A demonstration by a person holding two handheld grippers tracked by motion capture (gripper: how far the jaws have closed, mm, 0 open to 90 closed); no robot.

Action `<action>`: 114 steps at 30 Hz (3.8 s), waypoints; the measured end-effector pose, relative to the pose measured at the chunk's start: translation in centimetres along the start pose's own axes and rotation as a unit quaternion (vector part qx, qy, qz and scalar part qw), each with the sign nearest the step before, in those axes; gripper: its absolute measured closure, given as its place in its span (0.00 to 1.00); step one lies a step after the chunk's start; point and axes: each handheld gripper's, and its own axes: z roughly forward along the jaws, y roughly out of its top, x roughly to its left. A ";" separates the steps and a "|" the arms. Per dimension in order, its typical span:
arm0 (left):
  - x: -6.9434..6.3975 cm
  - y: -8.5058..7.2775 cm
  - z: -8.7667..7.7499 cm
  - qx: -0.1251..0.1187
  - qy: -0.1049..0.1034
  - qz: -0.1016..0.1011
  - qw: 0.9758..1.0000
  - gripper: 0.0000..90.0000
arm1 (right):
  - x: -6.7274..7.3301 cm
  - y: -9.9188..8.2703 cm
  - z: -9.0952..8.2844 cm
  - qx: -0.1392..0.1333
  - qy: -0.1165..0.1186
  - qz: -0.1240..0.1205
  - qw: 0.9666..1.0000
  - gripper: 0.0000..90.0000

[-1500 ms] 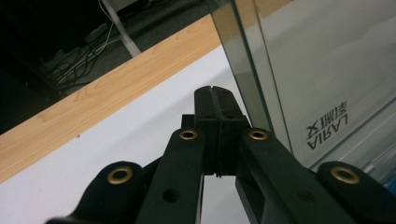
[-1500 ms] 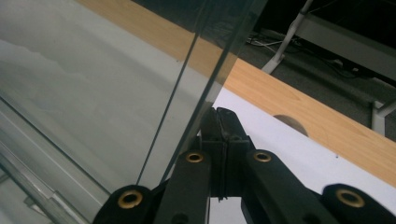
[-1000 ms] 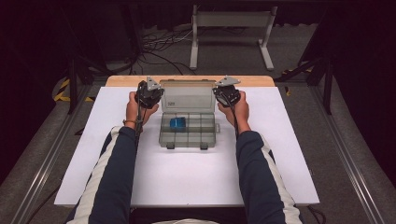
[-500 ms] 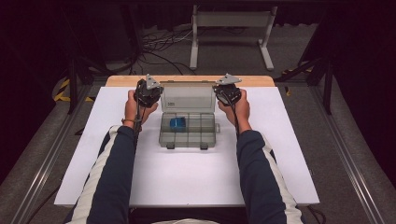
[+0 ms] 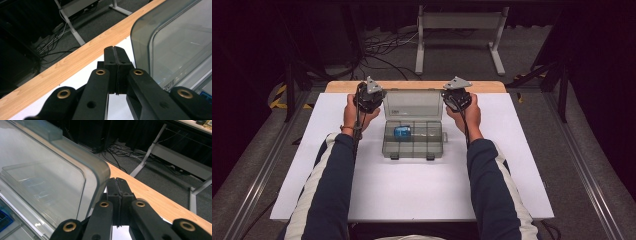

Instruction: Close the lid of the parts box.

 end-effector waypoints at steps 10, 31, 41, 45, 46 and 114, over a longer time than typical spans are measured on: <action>0.0 0.5 -0.4 0.004 0.004 0.004 1.000 0.99 | 0.1 0.4 -0.4 0.003 -0.005 -0.003 1.000 1.00; -0.2 0.9 -1.2 0.008 0.001 0.000 1.000 1.00 | 0.4 0.9 -1.4 0.006 -0.012 0.010 1.000 1.00; -0.4 0.7 -1.7 0.006 -0.003 0.000 1.000 1.00 | 0.7 0.8 -1.8 0.007 -0.014 0.018 1.000 1.00; -0.6 0.5 -1.8 0.004 -0.005 0.000 1.000 1.00 | 0.8 0.7 -2.0 0.005 -0.010 0.020 1.000 1.00; -0.6 0.5 -1.8 0.004 -0.007 0.001 1.000 1.00 | 0.8 0.6 -2.1 0.005 -0.010 0.019 1.000 1.00; -3.0 -3.4 -4.4 -0.028 -0.030 0.011 0.999 0.99 | 3.5 -2.9 -5.3 -0.017 0.025 0.026 0.999 1.00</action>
